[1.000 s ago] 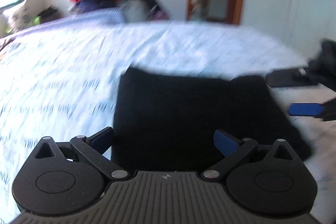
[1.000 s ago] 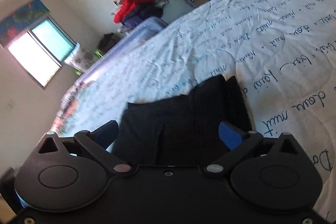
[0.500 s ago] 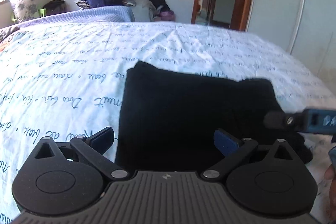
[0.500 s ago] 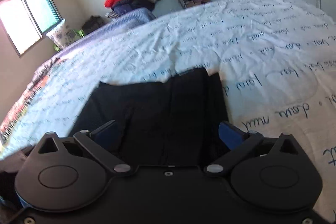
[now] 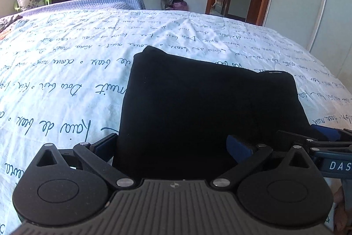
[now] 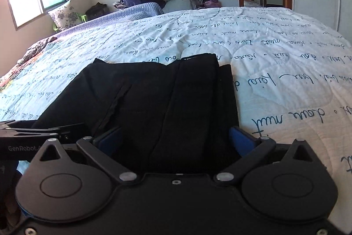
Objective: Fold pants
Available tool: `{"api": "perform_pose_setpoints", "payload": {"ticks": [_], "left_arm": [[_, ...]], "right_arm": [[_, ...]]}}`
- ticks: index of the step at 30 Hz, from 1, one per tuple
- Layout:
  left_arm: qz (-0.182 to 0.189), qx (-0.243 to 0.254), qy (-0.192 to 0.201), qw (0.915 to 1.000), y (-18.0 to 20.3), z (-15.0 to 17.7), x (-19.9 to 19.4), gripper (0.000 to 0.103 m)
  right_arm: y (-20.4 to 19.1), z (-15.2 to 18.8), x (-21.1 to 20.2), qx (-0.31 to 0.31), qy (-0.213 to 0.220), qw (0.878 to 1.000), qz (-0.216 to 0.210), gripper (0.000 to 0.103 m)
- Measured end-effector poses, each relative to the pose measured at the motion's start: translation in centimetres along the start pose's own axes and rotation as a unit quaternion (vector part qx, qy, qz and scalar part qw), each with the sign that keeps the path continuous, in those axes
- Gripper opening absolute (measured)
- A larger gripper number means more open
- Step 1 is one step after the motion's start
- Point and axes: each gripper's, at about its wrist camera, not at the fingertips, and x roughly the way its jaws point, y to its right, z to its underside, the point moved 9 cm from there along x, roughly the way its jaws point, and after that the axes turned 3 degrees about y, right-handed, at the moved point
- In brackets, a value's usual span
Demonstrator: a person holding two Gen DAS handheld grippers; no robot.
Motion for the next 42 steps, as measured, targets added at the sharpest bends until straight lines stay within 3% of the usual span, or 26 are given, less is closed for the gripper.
{"api": "perform_pose_setpoints", "payload": {"ticks": [15, 25, 28, 32, 37, 42], "left_arm": [[0.012, -0.029, -0.036, 0.9989, -0.4, 0.0, 0.4, 0.103], [0.018, -0.018, -0.041, 0.9988, -0.1, -0.4, 0.6, 0.103], [0.009, -0.015, -0.029, 0.9994, -0.3, -0.8, 0.0, 0.102], [-0.023, 0.015, 0.003, 0.9996, -0.5, -2.2, -2.1, 0.102], [-0.021, -0.011, 0.039, 0.9990, -1.4, -4.0, -5.4, 0.103], [-0.046, -0.009, 0.048, 0.9978, -1.8, -4.2, -7.3, 0.103]], "right_arm": [[0.1, 0.0, 0.0, 0.001, 0.000, 1.000, -0.001, 0.103], [0.1, 0.0, 0.1, 0.001, 0.000, 1.000, -0.001, 0.103], [0.1, -0.1, 0.0, 0.002, -0.002, 1.000, 0.002, 0.103], [-0.7, -1.3, -1.8, 0.012, -0.009, 0.999, 0.042, 0.103], [-2.2, -2.0, -2.7, -0.052, -0.046, 0.995, 0.074, 0.103], [-2.5, -1.8, -3.5, -0.036, -0.051, 0.996, 0.058, 0.103]]}}
